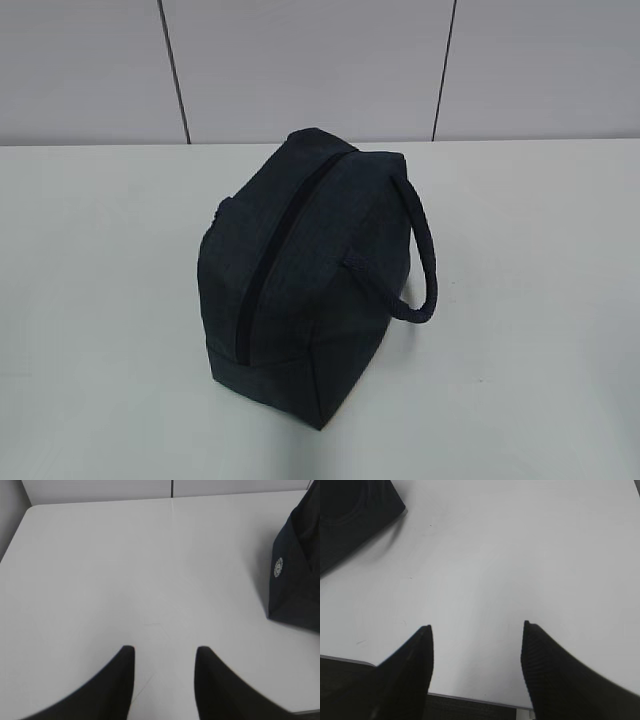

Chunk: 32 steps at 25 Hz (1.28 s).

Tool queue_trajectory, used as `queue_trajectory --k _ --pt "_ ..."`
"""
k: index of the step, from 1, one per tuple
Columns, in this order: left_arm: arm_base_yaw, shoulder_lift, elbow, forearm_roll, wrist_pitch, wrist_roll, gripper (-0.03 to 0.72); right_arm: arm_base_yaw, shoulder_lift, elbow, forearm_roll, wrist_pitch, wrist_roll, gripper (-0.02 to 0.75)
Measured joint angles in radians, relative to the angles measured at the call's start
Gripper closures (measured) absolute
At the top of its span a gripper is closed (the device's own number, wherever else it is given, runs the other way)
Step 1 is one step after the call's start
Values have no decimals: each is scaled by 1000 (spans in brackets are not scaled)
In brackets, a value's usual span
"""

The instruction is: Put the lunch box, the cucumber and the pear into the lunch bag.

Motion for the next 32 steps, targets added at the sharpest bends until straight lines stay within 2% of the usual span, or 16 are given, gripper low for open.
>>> queue_trajectory --k 32 --pt "0 0 0 0 0 0 447 -2 0 0 0 0 0 294"
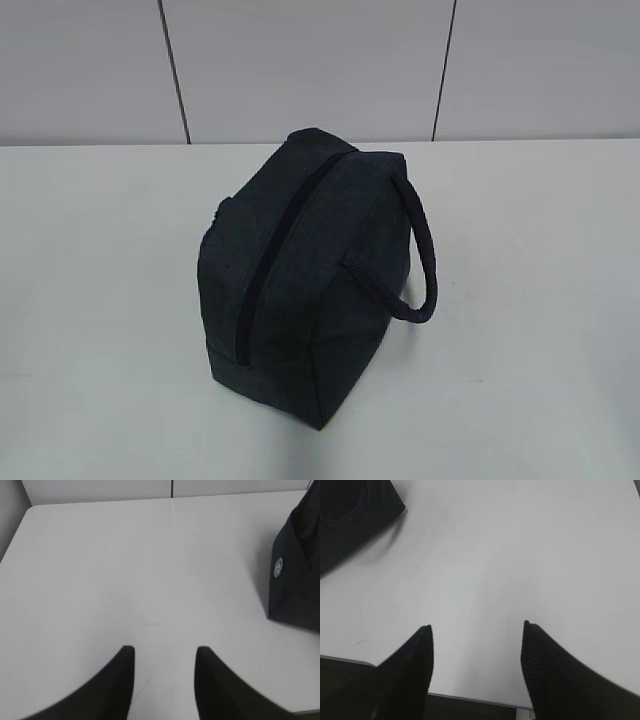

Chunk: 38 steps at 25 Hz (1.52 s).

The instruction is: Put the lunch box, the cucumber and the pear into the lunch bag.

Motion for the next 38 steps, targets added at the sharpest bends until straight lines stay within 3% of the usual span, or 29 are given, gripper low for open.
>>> queue_trajectory --k 38 --pt "0 0 0 0 0 0 447 0 0 0 0 0 0 294"
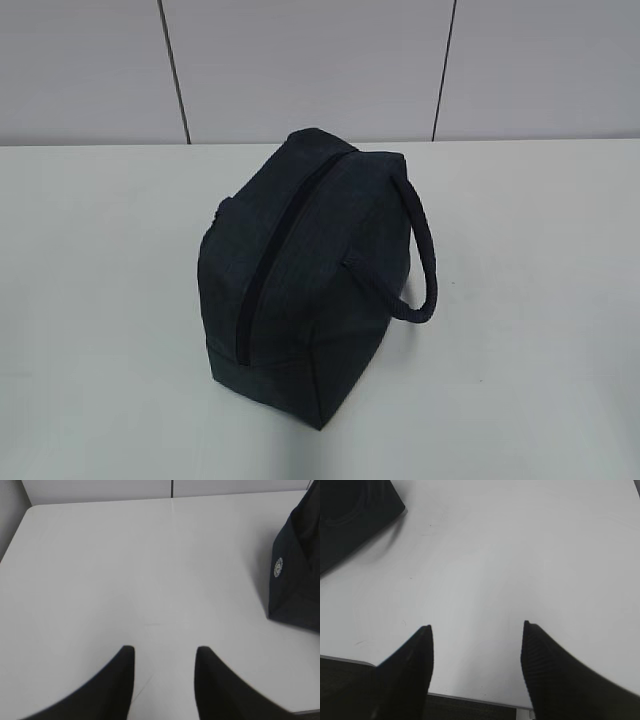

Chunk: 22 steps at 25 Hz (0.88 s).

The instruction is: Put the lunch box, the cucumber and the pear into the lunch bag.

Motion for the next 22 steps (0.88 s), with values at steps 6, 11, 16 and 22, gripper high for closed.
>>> queue_trajectory --k 6,11,16,22 --pt "0 0 0 0 0 0 447 0 0 0 0 0 0 294" --pt "0 0 0 0 0 0 447 0 0 0 0 0 0 294" --pt "0 0 0 0 0 0 447 0 0 0 0 0 0 294" --pt "0 0 0 0 0 0 447 0 0 0 0 0 0 294"
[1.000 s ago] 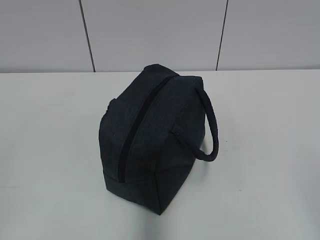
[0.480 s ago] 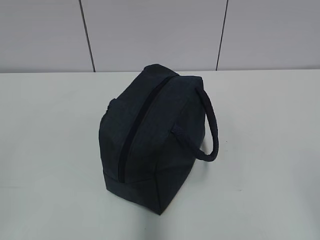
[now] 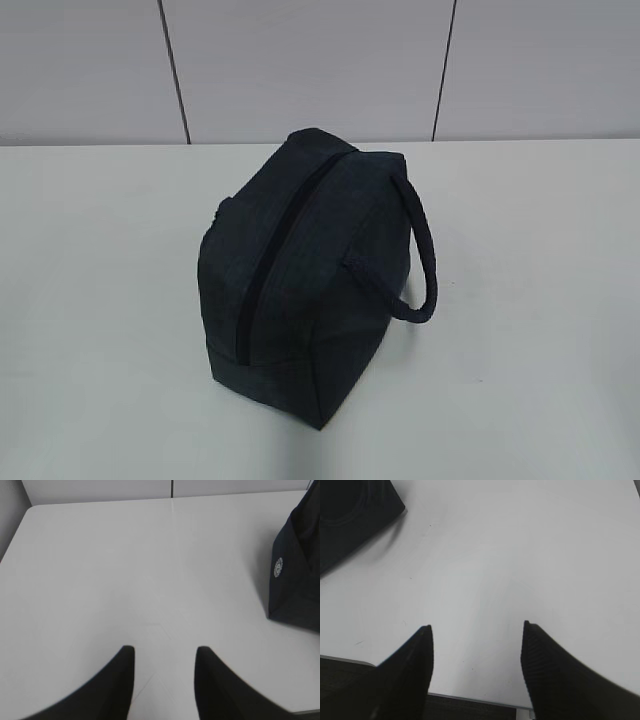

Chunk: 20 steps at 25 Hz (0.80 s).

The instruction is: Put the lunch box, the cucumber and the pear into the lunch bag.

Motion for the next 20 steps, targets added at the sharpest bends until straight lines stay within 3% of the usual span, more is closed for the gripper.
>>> queue_trajectory --k 20 --pt "0 0 0 0 0 0 447 0 0 0 0 0 0 294"
